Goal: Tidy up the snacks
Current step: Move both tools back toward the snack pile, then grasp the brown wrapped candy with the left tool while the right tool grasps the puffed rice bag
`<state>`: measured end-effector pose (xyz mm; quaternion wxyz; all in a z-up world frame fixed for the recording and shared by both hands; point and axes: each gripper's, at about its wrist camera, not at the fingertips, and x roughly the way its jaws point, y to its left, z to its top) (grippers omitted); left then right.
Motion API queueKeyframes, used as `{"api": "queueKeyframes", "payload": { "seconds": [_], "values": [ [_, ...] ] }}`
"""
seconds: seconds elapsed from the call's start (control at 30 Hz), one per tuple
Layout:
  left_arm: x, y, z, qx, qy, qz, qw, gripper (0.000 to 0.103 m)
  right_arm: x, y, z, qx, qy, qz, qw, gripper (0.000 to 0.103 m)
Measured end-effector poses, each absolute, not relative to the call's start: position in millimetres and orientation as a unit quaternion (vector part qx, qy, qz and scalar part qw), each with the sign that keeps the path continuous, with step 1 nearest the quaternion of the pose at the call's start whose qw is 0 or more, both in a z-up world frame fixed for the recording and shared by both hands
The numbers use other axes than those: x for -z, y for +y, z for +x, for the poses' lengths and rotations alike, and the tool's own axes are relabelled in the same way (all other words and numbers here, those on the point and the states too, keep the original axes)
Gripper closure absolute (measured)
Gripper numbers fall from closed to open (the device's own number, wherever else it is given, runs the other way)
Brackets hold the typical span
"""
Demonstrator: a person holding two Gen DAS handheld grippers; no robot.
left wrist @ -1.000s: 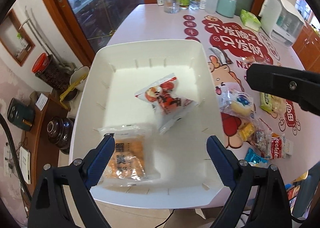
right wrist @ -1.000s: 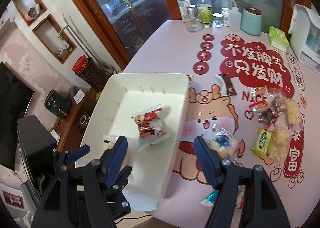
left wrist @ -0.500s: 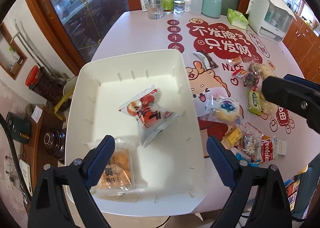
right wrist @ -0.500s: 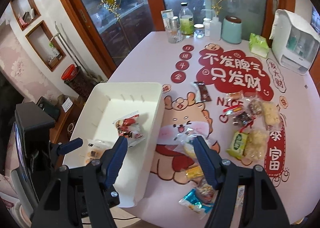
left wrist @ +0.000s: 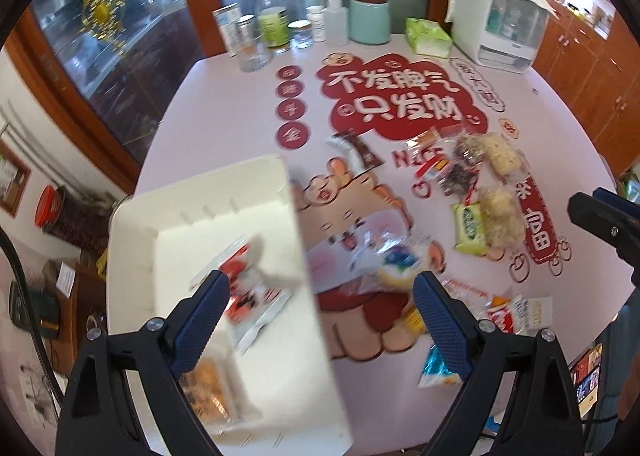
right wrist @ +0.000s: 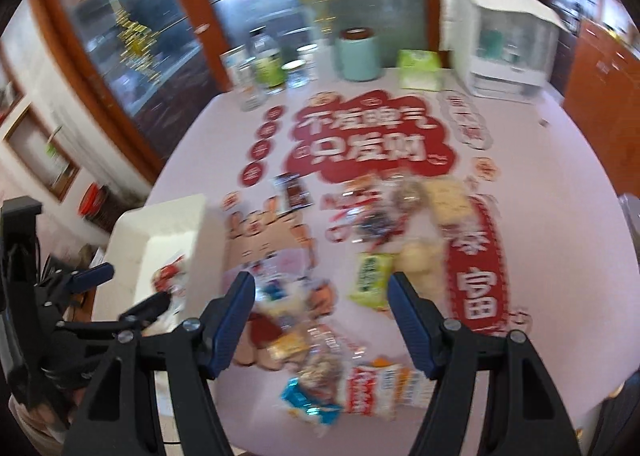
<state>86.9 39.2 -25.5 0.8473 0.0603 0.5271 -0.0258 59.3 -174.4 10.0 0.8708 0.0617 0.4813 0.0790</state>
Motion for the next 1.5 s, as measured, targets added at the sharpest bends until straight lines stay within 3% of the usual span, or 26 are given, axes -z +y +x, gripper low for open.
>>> {"api": "queueKeyframes", "payload": {
  "seconds": [0.4,0.73,1.2,1.3,1.37,1.43,1.5],
  "values": [
    [31,-6,201,0.031,0.546,0.026,0.837,0.011,-3,-275,120,0.008,0.478,0.066,0.876,0.034],
    [123,-10,300,-0.053,0.610,-0.009,0.791,0.011,83,-298,214,0.002,0.550,0.045,0.834,0.034],
    [205,-8,337,-0.099,0.648,-0.030,0.755,0.012,165,-276,251,-0.034,0.609,0.003,0.792,0.034],
    [206,-8,334,-0.084,0.640,-0.044,0.762,0.028,172,-278,251,-0.035,0.610,0.010,0.791,0.033],
    [202,-12,331,-0.072,0.635,-0.048,0.767,0.054,173,-276,249,-0.033,0.602,0.004,0.798,0.034],
    [200,-18,328,-0.061,0.632,-0.036,0.772,0.070,172,-275,247,-0.029,0.595,-0.004,0.803,0.041],
    [200,-21,325,-0.062,0.627,-0.031,0.776,0.071,170,-274,245,-0.030,0.590,-0.004,0.806,0.046]
  ]
}}
